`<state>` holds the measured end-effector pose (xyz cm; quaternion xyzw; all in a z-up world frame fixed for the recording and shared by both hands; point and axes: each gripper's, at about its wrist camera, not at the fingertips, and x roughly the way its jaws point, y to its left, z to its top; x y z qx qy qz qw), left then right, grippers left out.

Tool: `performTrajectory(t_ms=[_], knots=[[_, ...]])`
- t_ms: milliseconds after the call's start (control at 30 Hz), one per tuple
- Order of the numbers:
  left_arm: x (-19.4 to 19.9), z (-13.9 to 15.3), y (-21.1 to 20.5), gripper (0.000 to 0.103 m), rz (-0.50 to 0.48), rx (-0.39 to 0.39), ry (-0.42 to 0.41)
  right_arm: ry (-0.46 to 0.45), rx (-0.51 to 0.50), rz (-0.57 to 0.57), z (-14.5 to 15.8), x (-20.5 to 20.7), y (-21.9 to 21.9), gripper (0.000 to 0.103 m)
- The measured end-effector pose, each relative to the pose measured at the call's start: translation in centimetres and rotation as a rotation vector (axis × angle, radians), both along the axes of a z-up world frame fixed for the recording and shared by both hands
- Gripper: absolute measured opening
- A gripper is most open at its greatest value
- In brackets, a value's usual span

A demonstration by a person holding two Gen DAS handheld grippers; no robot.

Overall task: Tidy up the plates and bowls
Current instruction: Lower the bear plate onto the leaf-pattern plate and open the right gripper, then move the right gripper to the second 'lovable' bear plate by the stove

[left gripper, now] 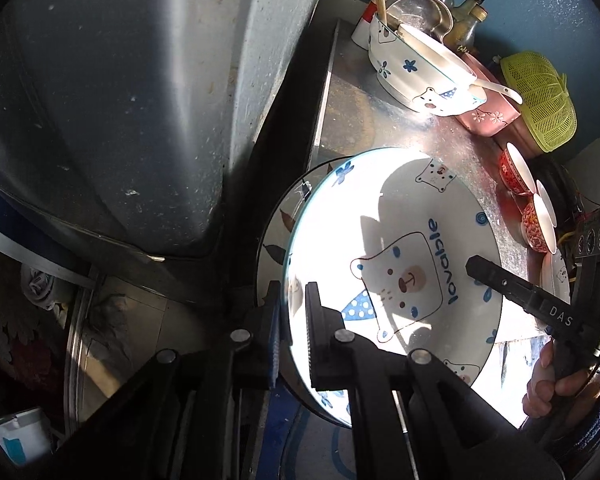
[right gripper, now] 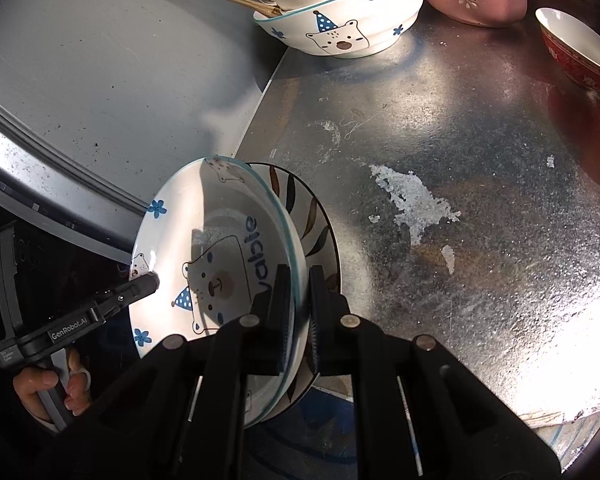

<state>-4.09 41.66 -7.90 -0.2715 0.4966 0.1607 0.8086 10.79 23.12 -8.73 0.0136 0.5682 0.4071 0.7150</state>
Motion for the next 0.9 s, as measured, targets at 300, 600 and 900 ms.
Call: performTrajectory(t_ms=[300, 600, 900], knots=[[0.7, 0.3, -0.4, 0.036, -0.047, -0.007, -0.02, -0.019, -0.037, -0.024, -0.2, 0.1, 0.7, 0.013], [1.1, 2.8, -1.2, 0.084, -0.073, 0.038, -0.075, -0.007, 0.012, 0.002, 0.7, -0.4, 1.0, 0.053], [0.3, 3.9, -2.0, 0.101, -0.052, 0.066, -0.096, -0.107, 0.09, -0.028, 5.3, -0.2, -0.7, 0.103]])
